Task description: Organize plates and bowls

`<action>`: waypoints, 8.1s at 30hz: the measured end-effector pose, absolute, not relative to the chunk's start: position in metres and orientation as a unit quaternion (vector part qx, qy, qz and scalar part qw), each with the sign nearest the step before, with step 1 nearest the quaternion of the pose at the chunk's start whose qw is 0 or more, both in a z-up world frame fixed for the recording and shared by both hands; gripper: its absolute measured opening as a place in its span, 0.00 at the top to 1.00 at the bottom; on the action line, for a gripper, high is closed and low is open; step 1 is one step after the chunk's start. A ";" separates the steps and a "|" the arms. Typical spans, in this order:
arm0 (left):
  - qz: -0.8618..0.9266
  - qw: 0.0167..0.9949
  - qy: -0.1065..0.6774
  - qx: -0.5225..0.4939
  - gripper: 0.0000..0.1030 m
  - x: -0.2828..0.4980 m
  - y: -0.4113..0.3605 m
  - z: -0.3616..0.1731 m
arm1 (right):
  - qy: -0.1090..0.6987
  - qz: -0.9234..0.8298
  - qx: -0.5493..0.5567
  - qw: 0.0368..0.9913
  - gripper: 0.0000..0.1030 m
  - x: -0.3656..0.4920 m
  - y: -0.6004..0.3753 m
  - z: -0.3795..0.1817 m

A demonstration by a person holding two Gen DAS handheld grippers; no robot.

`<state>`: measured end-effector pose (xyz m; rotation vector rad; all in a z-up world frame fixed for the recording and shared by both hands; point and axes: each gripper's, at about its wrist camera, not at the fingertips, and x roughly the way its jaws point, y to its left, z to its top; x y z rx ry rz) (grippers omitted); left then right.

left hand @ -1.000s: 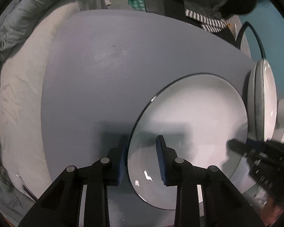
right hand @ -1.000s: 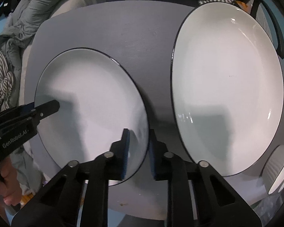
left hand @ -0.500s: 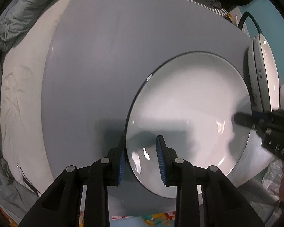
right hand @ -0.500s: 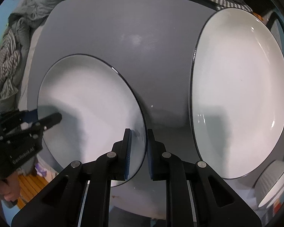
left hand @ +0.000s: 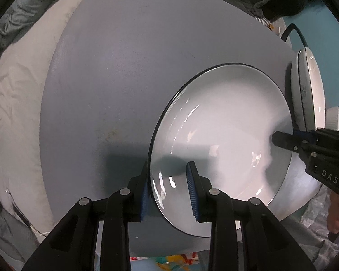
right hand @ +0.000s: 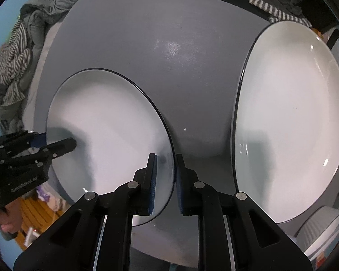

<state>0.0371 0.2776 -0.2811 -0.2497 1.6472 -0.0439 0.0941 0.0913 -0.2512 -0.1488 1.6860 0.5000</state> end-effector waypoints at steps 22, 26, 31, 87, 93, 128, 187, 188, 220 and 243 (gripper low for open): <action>-0.015 0.672 0.728 -0.135 0.76 0.030 0.279 -0.275 | 0.747 0.224 -0.063 0.622 0.90 0.100 0.071 -0.244; -0.022 0.671 0.728 -0.137 0.76 0.037 0.268 -0.273 | 0.748 0.220 -0.058 0.623 0.90 0.101 0.067 -0.241; -0.031 0.676 0.724 -0.135 0.76 0.043 0.258 -0.262 | 0.750 0.216 -0.043 0.624 0.90 0.104 0.059 -0.235; -0.084 0.665 0.741 -0.039 0.76 0.176 0.091 -0.252 | 0.765 0.145 0.045 0.626 0.88 0.194 -0.095 -0.234; -0.071 0.663 0.744 -0.041 0.75 0.176 0.091 -0.251 | 0.774 0.139 0.047 0.616 0.88 0.194 -0.093 -0.239; -0.048 0.743 0.667 0.014 0.40 0.109 0.080 -0.172 | 0.685 0.091 -0.036 0.722 0.38 0.151 -0.092 -0.149; -0.149 0.718 0.679 -0.017 0.31 0.066 -0.080 -0.186 | 0.667 0.047 -0.037 0.743 0.33 0.060 -0.243 -0.183; -0.148 0.713 0.685 -0.023 0.31 0.067 -0.084 -0.192 | 0.671 0.055 -0.034 0.738 0.33 0.062 -0.244 -0.188; -0.096 0.651 0.751 -0.056 0.57 0.066 -0.126 -0.265 | 0.733 0.128 -0.005 0.669 0.86 0.059 -0.251 -0.247; -0.122 0.642 0.756 -0.033 0.89 0.056 -0.164 -0.251 | 0.739 0.099 0.009 0.666 0.91 0.064 -0.258 -0.245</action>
